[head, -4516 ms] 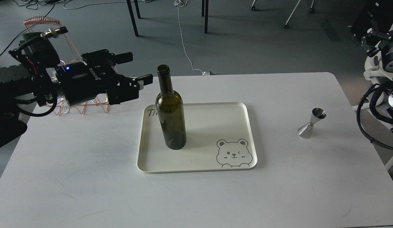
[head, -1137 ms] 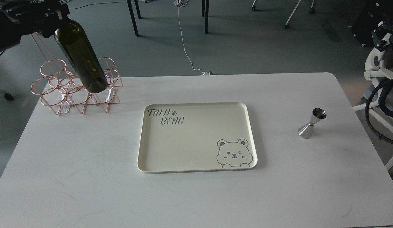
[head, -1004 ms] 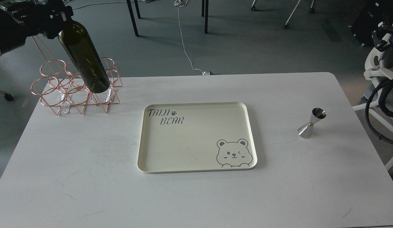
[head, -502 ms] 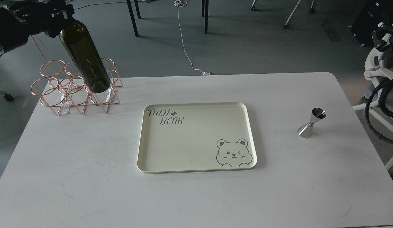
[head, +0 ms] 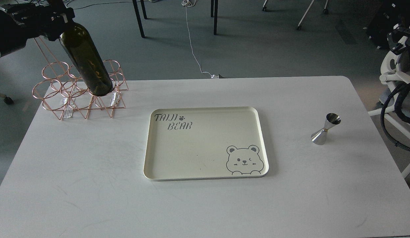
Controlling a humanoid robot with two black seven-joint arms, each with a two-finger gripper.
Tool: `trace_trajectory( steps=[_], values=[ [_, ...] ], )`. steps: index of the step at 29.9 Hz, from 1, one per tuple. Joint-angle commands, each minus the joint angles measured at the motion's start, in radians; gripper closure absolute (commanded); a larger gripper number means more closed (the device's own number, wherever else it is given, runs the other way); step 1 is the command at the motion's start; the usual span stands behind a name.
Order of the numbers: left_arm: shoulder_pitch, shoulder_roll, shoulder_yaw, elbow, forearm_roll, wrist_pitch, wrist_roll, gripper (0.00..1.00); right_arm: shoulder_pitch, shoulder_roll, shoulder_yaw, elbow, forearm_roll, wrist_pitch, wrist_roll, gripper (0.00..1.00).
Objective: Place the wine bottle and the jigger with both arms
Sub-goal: 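Lower the bottle into a slot of the copper wire rack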
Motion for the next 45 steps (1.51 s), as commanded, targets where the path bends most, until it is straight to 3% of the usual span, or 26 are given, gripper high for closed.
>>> trace_trajectory(
  steps=[1,13,22,30,41,45],
  values=[
    [0.013,-0.003,0.0,-0.001,0.001,0.001,0.0,0.9,0.0,0.0,0.0,0.0,0.0,0.0,0.0,0.01],
    [0.015,-0.043,0.048,0.002,-0.002,0.004,0.0,0.87,0.0,-0.002,0.0,0.0,0.0,0.0,0.0,0.01],
    [0.018,-0.082,0.048,0.083,-0.007,0.004,-0.001,0.7,-0.004,0.0,0.0,0.0,0.0,0.0,0.0,0.01],
    [0.018,-0.082,0.089,0.083,-0.011,0.005,-0.001,0.44,-0.004,0.0,0.0,0.0,0.0,0.0,0.0,0.01],
    [0.018,-0.089,0.088,0.082,-0.016,0.056,-0.001,0.23,0.0,0.0,0.0,0.0,0.0,0.0,0.0,0.01],
    [0.018,-0.092,0.089,0.082,-0.017,0.07,-0.001,0.21,0.0,0.0,0.0,0.0,0.0,0.0,0.0,0.01]
  ],
)
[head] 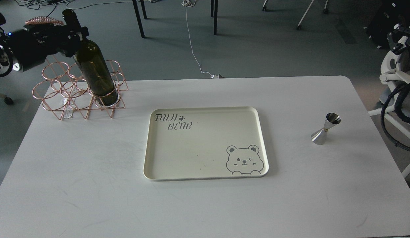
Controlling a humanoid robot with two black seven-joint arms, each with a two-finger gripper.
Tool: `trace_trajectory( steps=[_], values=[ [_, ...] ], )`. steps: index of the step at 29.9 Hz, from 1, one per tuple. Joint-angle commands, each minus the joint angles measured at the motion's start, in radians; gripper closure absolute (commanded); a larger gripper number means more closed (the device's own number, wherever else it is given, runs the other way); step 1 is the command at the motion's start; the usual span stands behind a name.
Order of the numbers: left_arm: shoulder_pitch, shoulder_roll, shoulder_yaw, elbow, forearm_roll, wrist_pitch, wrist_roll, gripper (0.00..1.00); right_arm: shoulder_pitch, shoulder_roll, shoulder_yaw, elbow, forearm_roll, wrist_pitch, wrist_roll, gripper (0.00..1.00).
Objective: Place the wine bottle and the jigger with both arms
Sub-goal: 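Lower the bottle into a slot of the copper wire rack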
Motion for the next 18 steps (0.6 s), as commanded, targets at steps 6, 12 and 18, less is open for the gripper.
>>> trace_trajectory(
  steps=[6,12,18],
  values=[
    [0.003,-0.004,0.002,0.0,0.004,0.035,0.0,0.39,0.0,0.0,0.0,0.002,0.0,0.0,0.0,0.01],
    [0.003,-0.003,0.002,0.0,0.011,0.033,0.0,0.69,0.0,0.0,0.0,0.0,0.0,0.0,0.0,0.01],
    [0.01,-0.003,0.002,0.0,0.01,0.033,0.0,0.71,0.0,0.0,0.0,0.002,0.0,0.0,0.0,0.01]
  ],
)
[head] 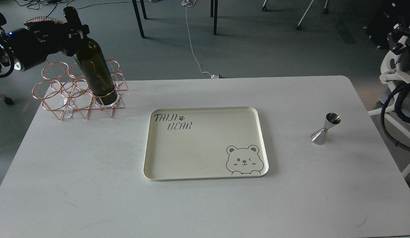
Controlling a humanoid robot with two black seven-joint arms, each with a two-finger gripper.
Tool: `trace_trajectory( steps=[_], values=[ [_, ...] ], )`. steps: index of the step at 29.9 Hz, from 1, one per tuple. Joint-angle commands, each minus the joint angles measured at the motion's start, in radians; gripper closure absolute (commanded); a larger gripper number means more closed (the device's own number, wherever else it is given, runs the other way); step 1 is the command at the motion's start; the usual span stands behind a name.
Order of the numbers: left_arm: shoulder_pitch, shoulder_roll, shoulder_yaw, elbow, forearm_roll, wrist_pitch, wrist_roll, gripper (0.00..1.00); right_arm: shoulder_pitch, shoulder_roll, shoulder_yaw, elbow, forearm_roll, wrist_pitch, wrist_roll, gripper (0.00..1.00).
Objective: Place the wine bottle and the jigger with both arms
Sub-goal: 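Lower the bottle into a slot of the copper wire rack, then release the bottle and withdraw the left gripper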
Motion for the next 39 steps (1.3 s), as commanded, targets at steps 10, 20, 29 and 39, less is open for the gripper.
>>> trace_trajectory(
  steps=[10,20,29,39],
  values=[
    [0.011,-0.002,-0.002,0.0,-0.011,0.002,0.001,0.3,0.001,0.0,0.0,0.001,0.0,0.0,0.0,0.01],
    [-0.002,0.003,-0.02,0.0,-0.051,0.014,0.001,0.2,0.0,0.0,0.0,0.0,0.0,0.0,0.0,0.01],
    [-0.113,0.011,-0.02,0.002,-0.323,0.023,0.001,0.16,0.005,-0.002,0.0,0.0,0.0,-0.002,0.0,0.01],
    [-0.177,0.02,-0.023,0.143,-1.168,-0.021,0.09,0.08,0.012,-0.009,0.009,-0.005,0.0,-0.018,0.0,0.01]
  ],
)
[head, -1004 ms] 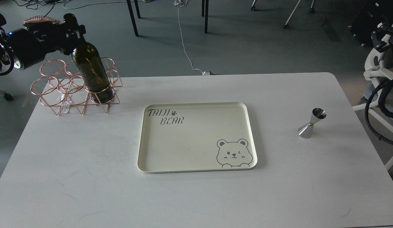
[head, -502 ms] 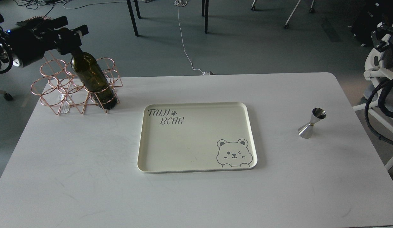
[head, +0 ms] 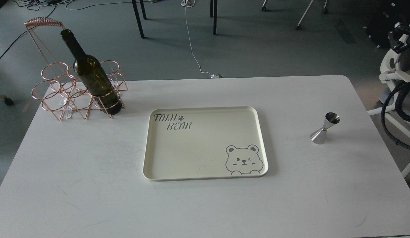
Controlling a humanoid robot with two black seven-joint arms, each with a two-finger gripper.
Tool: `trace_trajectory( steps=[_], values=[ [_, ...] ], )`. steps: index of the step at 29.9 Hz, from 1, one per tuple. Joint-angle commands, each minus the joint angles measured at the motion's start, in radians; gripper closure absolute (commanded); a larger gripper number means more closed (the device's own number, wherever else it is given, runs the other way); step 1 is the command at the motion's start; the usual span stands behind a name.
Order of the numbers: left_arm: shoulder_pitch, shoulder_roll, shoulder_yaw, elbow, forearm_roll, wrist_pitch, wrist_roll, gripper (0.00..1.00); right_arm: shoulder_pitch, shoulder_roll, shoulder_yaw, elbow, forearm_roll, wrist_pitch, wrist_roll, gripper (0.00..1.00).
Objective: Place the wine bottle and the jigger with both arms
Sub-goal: 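Release the bottle and withdraw the left gripper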
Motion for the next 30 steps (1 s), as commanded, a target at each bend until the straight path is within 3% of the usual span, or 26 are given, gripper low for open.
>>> trace_trajectory(
  steps=[1,10,20,25,30],
  values=[
    [0.003,0.004,0.0,0.061,-0.325,-0.048,0.006,0.07,0.001,-0.013,0.005,-0.012,0.0,-0.002,0.0,0.01],
    [0.115,-0.038,0.001,0.277,-0.822,-0.285,0.009,0.06,-0.005,-0.014,0.002,-0.059,0.0,-0.002,0.0,0.01],
    [0.293,-0.134,-0.02,0.322,-1.1,-0.381,0.008,0.05,-0.015,0.012,0.016,-0.058,0.015,0.017,-0.001,0.01],
    [0.383,-0.182,-0.133,0.337,-1.108,-0.405,0.008,0.05,-0.037,0.032,0.092,-0.05,0.069,0.044,-0.13,0.01],
    [0.465,-0.223,-0.209,0.337,-1.107,-0.443,0.009,0.04,-0.063,0.067,0.138,-0.056,0.087,0.04,-0.191,0.01]
  ],
)
